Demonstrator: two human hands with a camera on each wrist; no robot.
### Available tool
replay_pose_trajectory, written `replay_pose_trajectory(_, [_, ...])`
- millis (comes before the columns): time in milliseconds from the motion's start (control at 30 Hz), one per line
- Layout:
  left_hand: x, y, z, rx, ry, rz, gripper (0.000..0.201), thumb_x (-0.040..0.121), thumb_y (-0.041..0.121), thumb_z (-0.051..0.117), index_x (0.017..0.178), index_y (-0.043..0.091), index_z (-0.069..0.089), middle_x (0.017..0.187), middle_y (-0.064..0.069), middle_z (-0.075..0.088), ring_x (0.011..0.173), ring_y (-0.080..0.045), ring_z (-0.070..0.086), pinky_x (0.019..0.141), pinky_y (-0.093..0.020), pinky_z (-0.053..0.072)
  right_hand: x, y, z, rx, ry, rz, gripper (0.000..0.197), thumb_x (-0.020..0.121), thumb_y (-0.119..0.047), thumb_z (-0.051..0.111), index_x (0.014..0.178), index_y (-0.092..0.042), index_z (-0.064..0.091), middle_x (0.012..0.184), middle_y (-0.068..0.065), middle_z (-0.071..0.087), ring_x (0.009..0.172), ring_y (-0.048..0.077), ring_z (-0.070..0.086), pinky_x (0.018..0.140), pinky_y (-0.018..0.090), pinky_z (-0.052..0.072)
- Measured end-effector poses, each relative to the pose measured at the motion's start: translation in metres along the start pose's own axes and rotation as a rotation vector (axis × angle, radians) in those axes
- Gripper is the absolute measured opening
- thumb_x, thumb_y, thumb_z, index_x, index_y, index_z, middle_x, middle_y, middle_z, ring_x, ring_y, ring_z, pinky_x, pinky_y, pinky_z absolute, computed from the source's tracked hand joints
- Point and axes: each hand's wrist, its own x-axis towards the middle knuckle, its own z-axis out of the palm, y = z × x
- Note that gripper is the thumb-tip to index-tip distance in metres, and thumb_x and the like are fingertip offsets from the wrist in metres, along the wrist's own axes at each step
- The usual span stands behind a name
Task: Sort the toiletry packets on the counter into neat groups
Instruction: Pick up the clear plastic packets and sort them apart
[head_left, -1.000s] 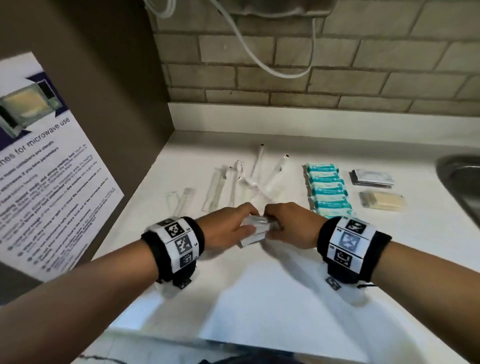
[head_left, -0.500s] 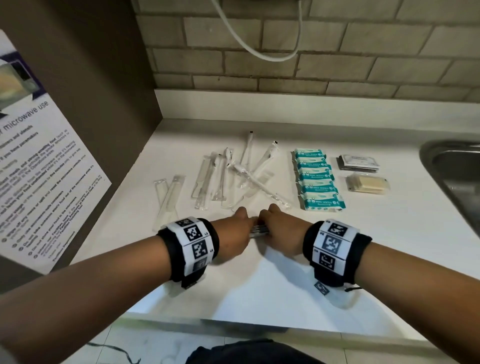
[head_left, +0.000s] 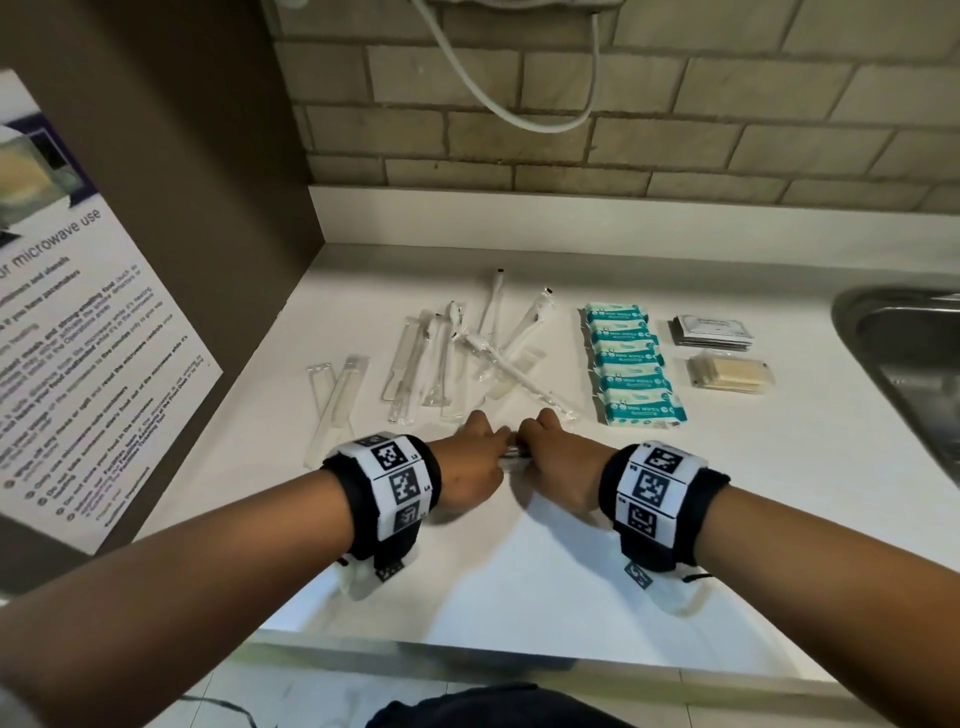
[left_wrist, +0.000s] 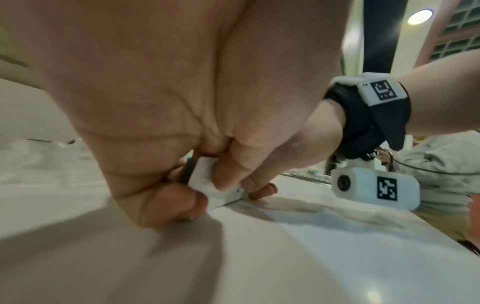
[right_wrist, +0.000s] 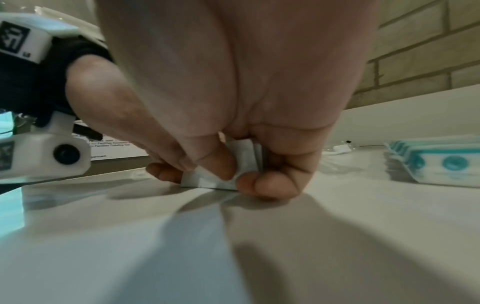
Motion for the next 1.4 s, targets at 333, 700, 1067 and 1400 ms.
replay_pose_trajectory(333, [-0.002, -0.024, -0.011, -0.479, 0.124, 0.009, 0.015, 0.091, 0.007, 0.059, 0.106, 0.003, 0.062, 0.072, -0.01, 0.06, 0.063, -0.02, 0.056, 0.068, -0.036, 0.055, -0.004, 0.023, -0.015, 0.221, 0.14, -0.094, 0.02, 0.085, -0.016, 0.069, 0.098, -0.023, 0.056, 0.093, -0.003, 0.06, 0.08, 0.014, 0.054, 0.063, 0.016, 0.039])
replay_pose_trajectory(700, [0.01, -0.016, -0.032, -0.452, 0.201, 0.096, 0.02, 0.076, 0.026, 0.08, 0.092, 0.018, 0.07, 0.079, 0.006, 0.066, 0.063, -0.004, 0.058, 0.064, -0.016, 0.045, -0.016, 0.044, -0.043, 0.41, 0.114, -0.042, 0.021, 0.078, -0.015, 0.076, 0.096, -0.02, 0.067, 0.081, -0.009, 0.065, 0.07, 0.006, 0.059, 0.067, 0.017, 0.047])
replay_pose_trajectory(1067, [0.096, 0.142, -0.025, -0.393, 0.131, 0.189, 0.036, 0.074, 0.029, 0.081, 0.095, 0.019, 0.054, 0.075, 0.002, 0.064, 0.059, -0.015, 0.057, 0.061, -0.025, 0.045, -0.087, 0.182, -0.095, 0.681, 0.183, 0.193, 0.027, 0.083, 0.0, 0.07, 0.109, -0.001, 0.065, 0.088, 0.004, 0.063, 0.069, 0.02, 0.063, 0.079, 0.031, 0.057])
replay_pose_trajectory(1400, [0.15, 0.206, 0.026, -0.121, 0.174, -0.003, 0.027, 0.078, 0.037, 0.074, 0.093, 0.022, 0.057, 0.094, 0.003, 0.062, 0.086, -0.016, 0.057, 0.067, -0.026, 0.042, -0.083, 0.259, -0.088, 0.531, 0.155, 0.252, 0.017, 0.077, 0.0, 0.07, 0.094, -0.002, 0.066, 0.094, 0.019, 0.068, 0.069, 0.023, 0.062, 0.084, 0.044, 0.056])
